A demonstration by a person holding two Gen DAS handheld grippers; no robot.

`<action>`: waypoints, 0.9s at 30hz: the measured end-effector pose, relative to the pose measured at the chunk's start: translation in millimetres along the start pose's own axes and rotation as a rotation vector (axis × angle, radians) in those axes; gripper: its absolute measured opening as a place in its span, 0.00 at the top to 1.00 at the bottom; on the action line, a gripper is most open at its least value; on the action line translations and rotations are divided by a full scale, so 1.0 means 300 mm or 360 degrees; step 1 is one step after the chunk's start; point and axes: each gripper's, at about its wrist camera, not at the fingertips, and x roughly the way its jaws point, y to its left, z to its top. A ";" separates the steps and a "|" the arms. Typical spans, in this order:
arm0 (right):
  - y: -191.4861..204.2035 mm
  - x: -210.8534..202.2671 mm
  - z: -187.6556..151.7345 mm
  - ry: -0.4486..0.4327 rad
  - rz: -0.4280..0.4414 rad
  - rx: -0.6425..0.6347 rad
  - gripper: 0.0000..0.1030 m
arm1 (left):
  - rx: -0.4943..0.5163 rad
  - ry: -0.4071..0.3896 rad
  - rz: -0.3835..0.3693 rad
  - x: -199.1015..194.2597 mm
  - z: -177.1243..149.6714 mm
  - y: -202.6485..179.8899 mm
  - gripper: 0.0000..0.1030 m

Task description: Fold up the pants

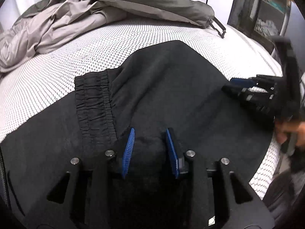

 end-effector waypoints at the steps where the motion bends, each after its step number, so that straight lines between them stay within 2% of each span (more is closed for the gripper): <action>1: -0.012 -0.024 0.001 -0.0016 0.0031 0.0024 0.67 | 0.0003 0.0005 0.0014 -0.008 0.002 -0.006 0.69; 4: 0.006 -0.093 0.014 -0.0107 0.0091 0.0035 0.67 | -0.0014 -0.0014 0.0016 -0.060 0.027 0.002 0.69; 6: 0.038 -0.125 0.032 -0.0145 0.0207 0.0040 0.67 | -0.0069 -0.0087 0.0027 -0.094 0.060 0.019 0.69; 8: 0.089 -0.123 0.049 -0.0138 0.0294 0.0011 0.65 | -0.0136 -0.0109 0.0014 -0.087 0.096 0.039 0.69; 10: 0.156 -0.077 0.068 -0.0094 0.0336 -0.0033 0.63 | -0.0174 -0.0095 0.0012 -0.043 0.122 0.054 0.69; 13: 0.220 0.033 0.067 0.0053 0.0390 -0.0058 0.63 | -0.0173 -0.0002 0.0044 0.039 0.112 0.076 0.70; 17: 0.230 0.066 0.040 0.0077 0.0187 -0.0179 0.63 | -0.0149 -0.0013 -0.0009 0.034 0.083 0.101 0.74; 20: 0.150 0.058 0.036 0.0066 0.0009 -0.0112 0.63 | -0.0146 -0.0013 0.0068 0.018 0.064 0.122 0.74; 24: 0.090 0.017 0.021 0.0023 0.0080 0.0004 0.63 | -0.0219 -0.0025 0.0016 -0.024 0.044 0.165 0.74; 27: 0.089 -0.013 0.023 -0.0004 0.0232 0.0056 0.62 | -0.0343 -0.0091 -0.0019 -0.067 0.060 0.228 0.72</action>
